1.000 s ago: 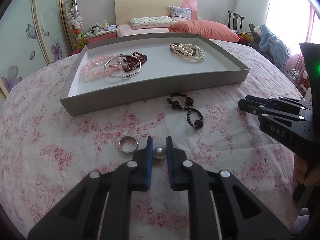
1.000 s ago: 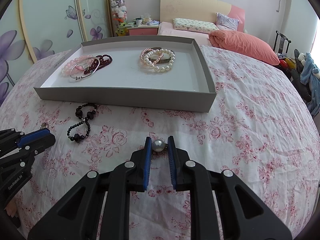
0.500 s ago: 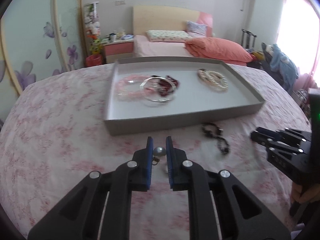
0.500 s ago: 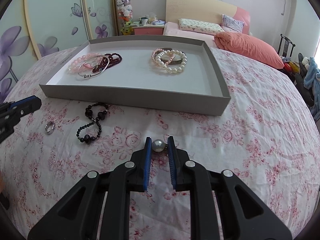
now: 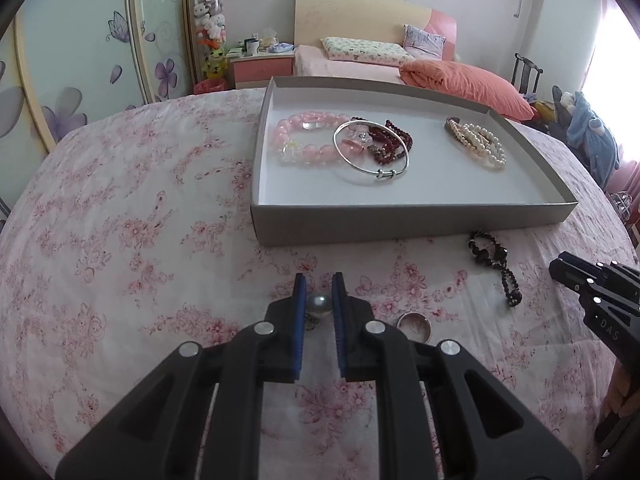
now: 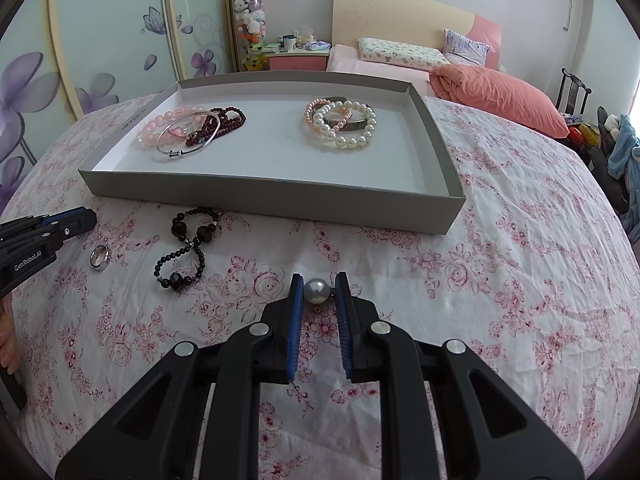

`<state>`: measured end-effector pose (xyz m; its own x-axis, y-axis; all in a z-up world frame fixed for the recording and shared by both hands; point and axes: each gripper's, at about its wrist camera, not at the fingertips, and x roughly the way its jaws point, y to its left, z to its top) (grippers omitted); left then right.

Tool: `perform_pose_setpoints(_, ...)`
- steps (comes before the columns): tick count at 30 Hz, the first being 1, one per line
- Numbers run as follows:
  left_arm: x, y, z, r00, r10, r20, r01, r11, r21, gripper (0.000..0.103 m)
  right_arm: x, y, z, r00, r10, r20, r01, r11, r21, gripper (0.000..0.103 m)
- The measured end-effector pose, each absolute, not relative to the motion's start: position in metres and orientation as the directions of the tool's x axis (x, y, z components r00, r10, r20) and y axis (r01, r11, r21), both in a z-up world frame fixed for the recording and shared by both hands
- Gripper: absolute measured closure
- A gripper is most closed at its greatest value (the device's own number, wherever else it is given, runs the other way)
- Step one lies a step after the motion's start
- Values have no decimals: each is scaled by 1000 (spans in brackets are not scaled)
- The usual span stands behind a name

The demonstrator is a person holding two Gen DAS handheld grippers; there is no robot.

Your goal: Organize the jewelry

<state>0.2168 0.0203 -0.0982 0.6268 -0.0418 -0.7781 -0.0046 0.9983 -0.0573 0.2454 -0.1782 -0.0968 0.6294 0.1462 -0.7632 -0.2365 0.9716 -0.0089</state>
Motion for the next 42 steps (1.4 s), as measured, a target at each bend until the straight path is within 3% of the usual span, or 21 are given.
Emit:
perform_pose_setpoints(11, 218, 20, -101, 630, -30, -776, -6, 999, -43, 90, 245, -179, -96, 633, 156, -758, -232, 973, 6, 86)
perform_pose_setpoints(16, 211, 16, -88, 662, -31, -749, 1, 999, -41, 89, 234, -180, -77, 689, 185, -701, -244, 970, 16, 86)
perform_pose_setpoints(21, 197, 10, -56, 741, -41, -671, 13, 999, -47, 89, 216, -179, -33, 789, 221, -573, -255, 967, 21, 86)
perform_pose_setpoints(33, 151, -15, 16, 926, 6, -378, 1, 1000, 19, 89, 171, -174, 32, 940, 226, -256, -240, 971, -22, 86)
perform_pose_setpoints(42, 145, -24, 23, 941, 10, -338, 2, 999, 34, 89, 171, -174, 34, 947, 224, -231, -238, 971, -34, 86)
